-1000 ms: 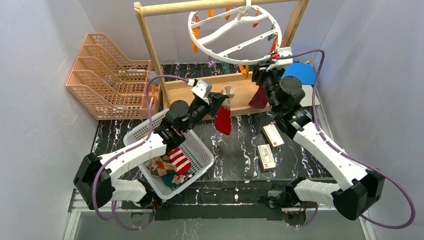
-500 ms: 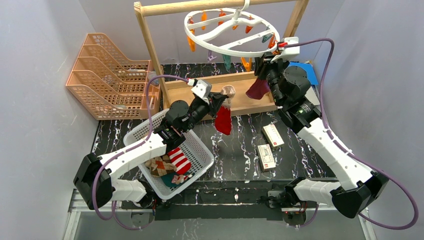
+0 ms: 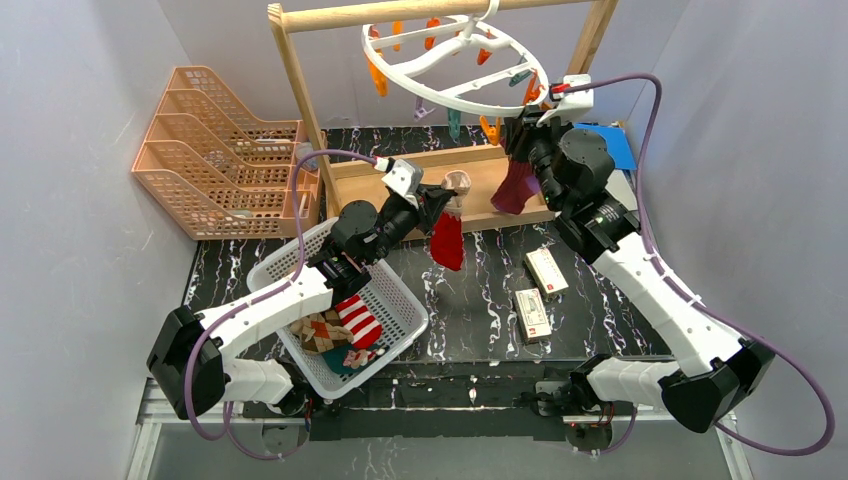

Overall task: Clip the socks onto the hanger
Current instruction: Open the clamp at the hanger.

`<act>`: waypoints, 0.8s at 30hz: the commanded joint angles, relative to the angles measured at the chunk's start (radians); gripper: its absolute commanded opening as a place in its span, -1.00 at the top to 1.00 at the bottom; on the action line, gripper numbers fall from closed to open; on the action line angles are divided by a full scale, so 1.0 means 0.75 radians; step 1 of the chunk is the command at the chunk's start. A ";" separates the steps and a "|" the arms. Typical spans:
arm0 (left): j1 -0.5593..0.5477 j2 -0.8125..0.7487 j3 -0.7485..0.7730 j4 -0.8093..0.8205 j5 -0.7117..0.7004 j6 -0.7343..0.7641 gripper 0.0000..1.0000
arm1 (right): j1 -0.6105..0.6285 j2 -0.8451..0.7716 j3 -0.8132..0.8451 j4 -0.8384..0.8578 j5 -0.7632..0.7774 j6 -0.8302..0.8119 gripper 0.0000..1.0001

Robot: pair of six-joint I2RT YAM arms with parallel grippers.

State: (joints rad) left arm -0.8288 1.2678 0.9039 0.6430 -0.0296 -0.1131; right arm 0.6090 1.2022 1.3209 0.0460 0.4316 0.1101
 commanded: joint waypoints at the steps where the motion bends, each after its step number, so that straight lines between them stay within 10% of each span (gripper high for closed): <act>1: -0.004 -0.022 0.045 0.050 -0.009 -0.019 1.00 | -0.006 0.022 0.054 0.042 0.005 0.056 0.97; 24: -0.004 0.156 0.221 0.047 0.039 -0.265 1.00 | -0.006 -0.026 -0.100 0.240 -0.008 0.121 0.97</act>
State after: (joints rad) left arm -0.8288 1.3918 1.0206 0.6537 -0.0029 -0.2684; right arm 0.6090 1.2194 1.2774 0.1154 0.4133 0.1841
